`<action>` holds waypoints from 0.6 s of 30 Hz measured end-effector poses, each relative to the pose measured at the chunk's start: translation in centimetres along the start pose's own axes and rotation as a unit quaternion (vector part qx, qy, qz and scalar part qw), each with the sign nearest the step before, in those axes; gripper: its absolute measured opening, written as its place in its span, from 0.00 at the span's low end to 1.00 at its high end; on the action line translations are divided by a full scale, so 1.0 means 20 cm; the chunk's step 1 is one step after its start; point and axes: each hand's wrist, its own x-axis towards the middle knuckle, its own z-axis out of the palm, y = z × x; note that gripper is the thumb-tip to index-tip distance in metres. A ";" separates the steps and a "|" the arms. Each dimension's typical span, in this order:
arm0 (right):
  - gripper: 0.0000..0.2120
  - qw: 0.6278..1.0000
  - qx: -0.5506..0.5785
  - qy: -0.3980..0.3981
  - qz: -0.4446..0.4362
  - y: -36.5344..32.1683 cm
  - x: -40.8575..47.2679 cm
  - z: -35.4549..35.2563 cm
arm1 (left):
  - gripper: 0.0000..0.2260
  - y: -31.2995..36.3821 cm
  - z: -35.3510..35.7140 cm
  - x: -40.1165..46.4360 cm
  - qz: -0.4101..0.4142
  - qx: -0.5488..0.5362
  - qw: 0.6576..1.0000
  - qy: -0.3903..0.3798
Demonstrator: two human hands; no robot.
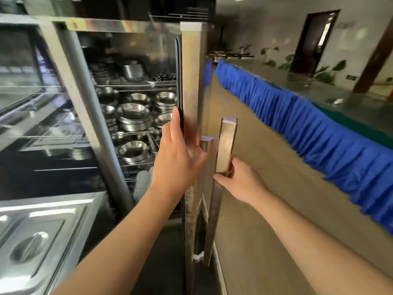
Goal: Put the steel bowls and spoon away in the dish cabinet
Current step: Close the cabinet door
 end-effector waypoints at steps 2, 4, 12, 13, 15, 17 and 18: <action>0.21 0.998 0.056 -0.034 -0.003 -0.08 0.04 0.10 | 0.43 -0.11 -0.07 0.01 -0.005 0.024 1.000 0.006; 0.21 0.993 0.096 -0.063 -0.007 -0.15 0.08 0.18 | 0.42 -0.20 -0.13 0.02 -0.017 0.051 0.998 0.012; 0.14 0.975 0.164 -0.150 0.002 -0.50 0.33 0.52 | 0.34 -0.58 -0.33 0.08 -0.095 0.091 0.991 0.024; 0.12 0.974 0.165 -0.156 0.002 -0.53 0.37 0.57 | 0.32 -0.63 -0.35 0.09 -0.101 0.093 0.990 0.025; 0.08 0.971 0.173 -0.167 -0.010 -0.61 0.44 0.67 | 0.29 -0.75 -0.39 0.12 -0.109 0.104 0.988 0.029; 0.06 0.968 0.176 -0.179 -0.022 -0.69 0.52 0.76 | 0.27 -0.89 -0.42 0.16 -0.119 0.112 0.986 0.025; 0.07 0.967 0.174 -0.185 -0.027 -0.72 0.56 0.80 | 0.27 -0.97 -0.43 0.19 -0.121 0.117 0.986 0.022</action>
